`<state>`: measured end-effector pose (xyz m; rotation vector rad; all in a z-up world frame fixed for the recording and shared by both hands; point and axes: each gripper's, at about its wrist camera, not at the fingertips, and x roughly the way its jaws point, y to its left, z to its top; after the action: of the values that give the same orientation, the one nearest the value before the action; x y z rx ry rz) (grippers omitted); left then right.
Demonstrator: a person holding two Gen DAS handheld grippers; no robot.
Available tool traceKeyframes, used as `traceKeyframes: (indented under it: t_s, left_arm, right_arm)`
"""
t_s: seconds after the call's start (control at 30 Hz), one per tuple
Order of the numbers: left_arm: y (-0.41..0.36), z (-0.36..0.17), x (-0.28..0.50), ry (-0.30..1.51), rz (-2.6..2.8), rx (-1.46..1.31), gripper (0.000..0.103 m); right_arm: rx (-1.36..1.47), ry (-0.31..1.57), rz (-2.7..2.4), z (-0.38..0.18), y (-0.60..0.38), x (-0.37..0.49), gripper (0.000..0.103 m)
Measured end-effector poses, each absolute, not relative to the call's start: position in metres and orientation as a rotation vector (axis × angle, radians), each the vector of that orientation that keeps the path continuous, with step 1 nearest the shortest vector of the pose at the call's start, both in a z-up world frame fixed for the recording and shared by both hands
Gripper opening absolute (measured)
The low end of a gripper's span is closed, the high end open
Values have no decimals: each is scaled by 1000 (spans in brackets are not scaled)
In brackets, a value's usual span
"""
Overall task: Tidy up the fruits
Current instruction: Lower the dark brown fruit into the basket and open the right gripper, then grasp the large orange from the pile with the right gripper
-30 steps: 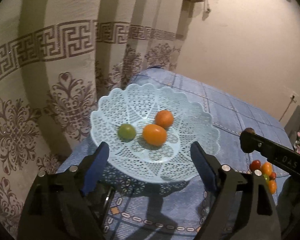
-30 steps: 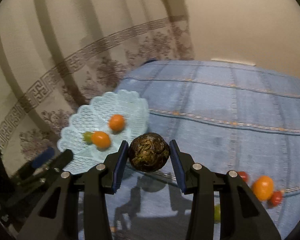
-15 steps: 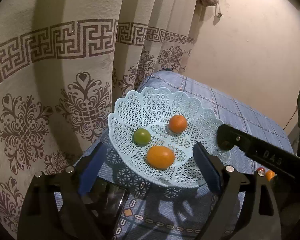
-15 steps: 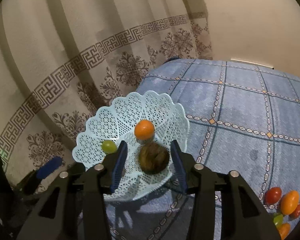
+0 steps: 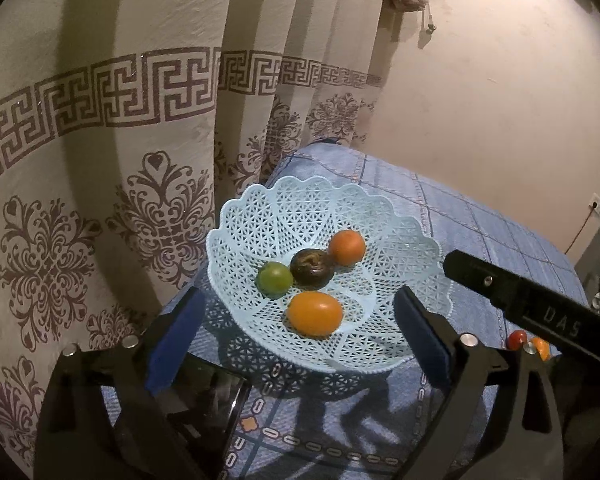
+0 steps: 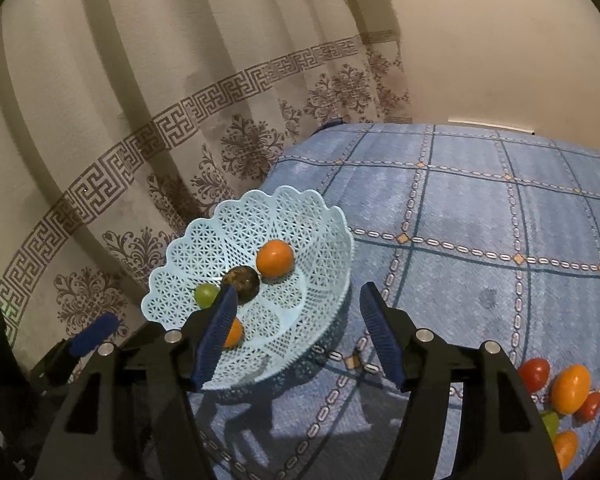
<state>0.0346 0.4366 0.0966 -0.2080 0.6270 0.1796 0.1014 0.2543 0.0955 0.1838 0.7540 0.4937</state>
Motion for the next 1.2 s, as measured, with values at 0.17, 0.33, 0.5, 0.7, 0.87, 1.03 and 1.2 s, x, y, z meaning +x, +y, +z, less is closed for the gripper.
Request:
traceKeyframes:
  t_s: [0.17, 0.33, 0.5, 0.7, 0.87, 1.03, 1.2]
  left_arm:
    - [433, 97, 34, 625, 173, -200, 99]
    - [423, 97, 34, 619, 154, -183, 100]
    - [415, 96, 33, 613, 136, -165, 100]
    - [402, 96, 32, 605, 109, -136, 100]
    - [394, 95, 32, 609, 92, -119, 100]
    - [385, 93, 31, 614, 78, -100, 100]
    - [374, 90, 30, 620, 57, -76, 100]
  right_arm:
    - [194, 757, 464, 93, 243, 98, 65]
    - [211, 758, 428, 90, 226, 94, 65]
    - [224, 759, 400, 87, 211, 91, 65]
    - [215, 746, 368, 88, 196, 84, 65]
    - [229, 739, 334, 88, 177, 81, 65]
    - [251, 739, 291, 84, 153, 79, 65]
    - [251, 750, 249, 76, 132, 75, 65]
